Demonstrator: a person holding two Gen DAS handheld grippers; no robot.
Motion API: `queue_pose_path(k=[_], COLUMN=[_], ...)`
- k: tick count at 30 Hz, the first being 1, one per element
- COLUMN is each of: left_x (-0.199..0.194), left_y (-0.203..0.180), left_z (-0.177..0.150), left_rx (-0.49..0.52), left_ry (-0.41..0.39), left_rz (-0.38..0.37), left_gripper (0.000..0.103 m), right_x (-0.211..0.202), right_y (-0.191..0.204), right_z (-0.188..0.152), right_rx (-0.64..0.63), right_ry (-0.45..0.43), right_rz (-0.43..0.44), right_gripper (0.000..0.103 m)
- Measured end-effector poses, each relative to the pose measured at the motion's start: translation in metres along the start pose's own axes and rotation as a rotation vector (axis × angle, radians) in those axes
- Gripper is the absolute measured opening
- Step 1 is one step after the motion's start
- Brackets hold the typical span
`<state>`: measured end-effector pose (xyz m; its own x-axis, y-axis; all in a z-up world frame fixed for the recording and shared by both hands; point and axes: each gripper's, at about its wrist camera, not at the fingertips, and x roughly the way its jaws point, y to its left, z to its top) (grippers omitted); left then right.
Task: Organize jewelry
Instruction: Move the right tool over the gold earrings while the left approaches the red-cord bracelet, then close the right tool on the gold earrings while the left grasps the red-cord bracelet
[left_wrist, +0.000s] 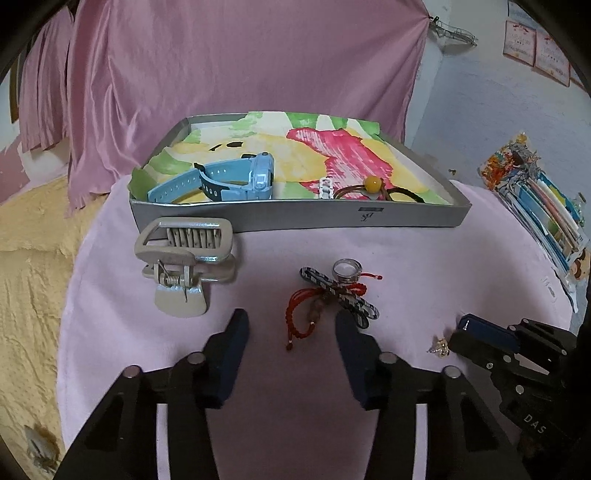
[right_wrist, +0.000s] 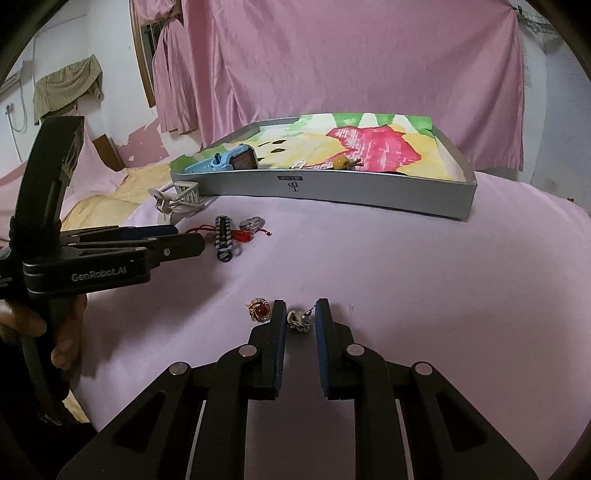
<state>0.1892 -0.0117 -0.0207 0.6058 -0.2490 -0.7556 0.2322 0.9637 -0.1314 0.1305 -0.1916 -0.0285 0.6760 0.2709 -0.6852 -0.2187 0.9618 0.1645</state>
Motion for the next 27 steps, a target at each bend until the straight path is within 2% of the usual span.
queue_pose_path(k=[5, 11, 15, 27], left_x=[0.002, 0.003, -0.001, -0.047], left_y=[-0.005, -0.005, -0.008, -0.017], left_z=[0.001, 0.002, -0.002, -0.013], left_rx=[0.024, 0.016, 0.019, 0.029], left_ry=[0.009, 0.014, -0.012, -0.108], left_rz=[0.006, 0.009, 0.004, -0.002], left_gripper=[0.031, 0.008, 0.005, 0.005], right_x=[0.000, 0.000, -0.001, -0.020], right_y=[-0.001, -0.001, -0.003, -0.005], right_z=[0.000, -0.002, -0.003, -0.002], right_rx=[0.004, 0.011, 0.020, 0.012], right_ry=[-0.003, -0.012, -0.021, -0.089], right_rz=[0.004, 0.009, 0.022, 0.042], right_gripper=[0.014, 0.014, 0.014, 0.014])
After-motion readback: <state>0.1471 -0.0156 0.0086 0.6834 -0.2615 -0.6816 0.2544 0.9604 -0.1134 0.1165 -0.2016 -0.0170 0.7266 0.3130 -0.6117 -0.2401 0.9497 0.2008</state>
